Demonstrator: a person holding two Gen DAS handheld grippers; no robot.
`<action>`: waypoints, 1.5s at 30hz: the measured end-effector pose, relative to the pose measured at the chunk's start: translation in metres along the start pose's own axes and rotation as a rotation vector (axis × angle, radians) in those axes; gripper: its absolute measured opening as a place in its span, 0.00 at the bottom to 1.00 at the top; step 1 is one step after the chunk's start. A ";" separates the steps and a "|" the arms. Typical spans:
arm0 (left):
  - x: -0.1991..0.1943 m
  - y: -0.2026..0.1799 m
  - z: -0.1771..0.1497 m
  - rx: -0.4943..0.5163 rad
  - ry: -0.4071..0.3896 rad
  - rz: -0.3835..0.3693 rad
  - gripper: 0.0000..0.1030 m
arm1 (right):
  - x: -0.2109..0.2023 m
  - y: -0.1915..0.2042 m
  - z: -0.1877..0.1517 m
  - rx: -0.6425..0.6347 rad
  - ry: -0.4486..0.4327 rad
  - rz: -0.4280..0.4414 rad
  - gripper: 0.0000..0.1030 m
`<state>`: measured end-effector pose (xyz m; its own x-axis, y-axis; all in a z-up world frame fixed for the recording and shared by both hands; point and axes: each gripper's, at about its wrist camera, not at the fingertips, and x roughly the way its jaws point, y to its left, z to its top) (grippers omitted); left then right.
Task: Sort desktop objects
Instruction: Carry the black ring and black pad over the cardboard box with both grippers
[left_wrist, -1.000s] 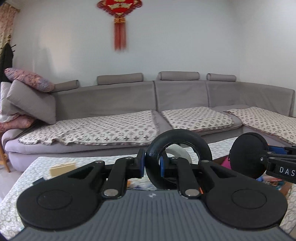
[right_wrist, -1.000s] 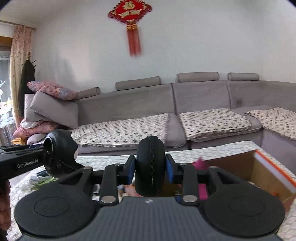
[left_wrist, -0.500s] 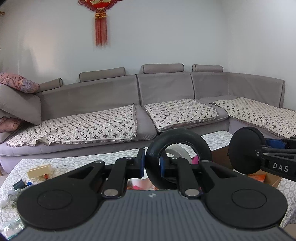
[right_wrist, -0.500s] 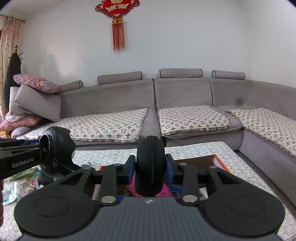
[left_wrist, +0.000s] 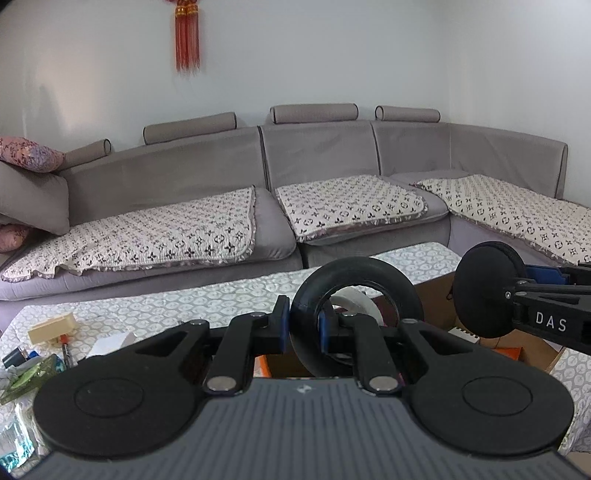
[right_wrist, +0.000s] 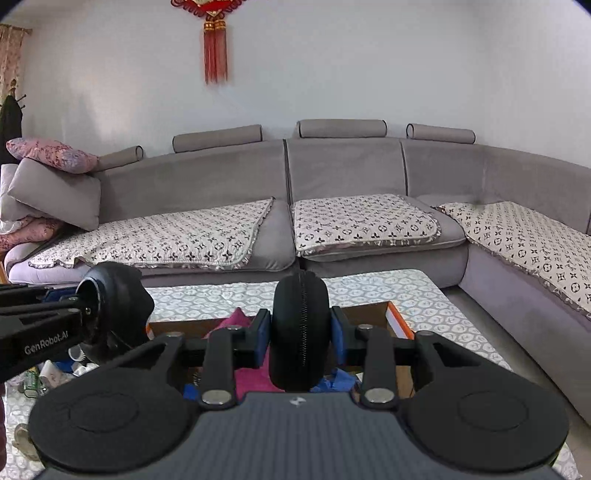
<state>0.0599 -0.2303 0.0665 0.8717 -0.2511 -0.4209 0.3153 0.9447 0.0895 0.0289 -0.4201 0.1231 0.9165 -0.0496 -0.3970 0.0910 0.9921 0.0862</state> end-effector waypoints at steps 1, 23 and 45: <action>-0.001 -0.004 -0.001 0.001 0.005 0.000 0.17 | 0.002 -0.003 0.000 0.007 0.005 -0.002 0.31; 0.011 -0.023 -0.004 0.009 0.130 0.027 0.17 | 0.026 -0.023 0.001 0.079 0.103 0.003 0.31; 0.006 -0.021 0.004 -0.011 0.122 0.031 0.14 | 0.032 -0.022 -0.003 0.079 0.139 -0.016 0.31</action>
<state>0.0600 -0.2528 0.0655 0.8287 -0.1950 -0.5247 0.2843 0.9541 0.0945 0.0550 -0.4433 0.1055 0.8522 -0.0433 -0.5214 0.1407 0.9788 0.1487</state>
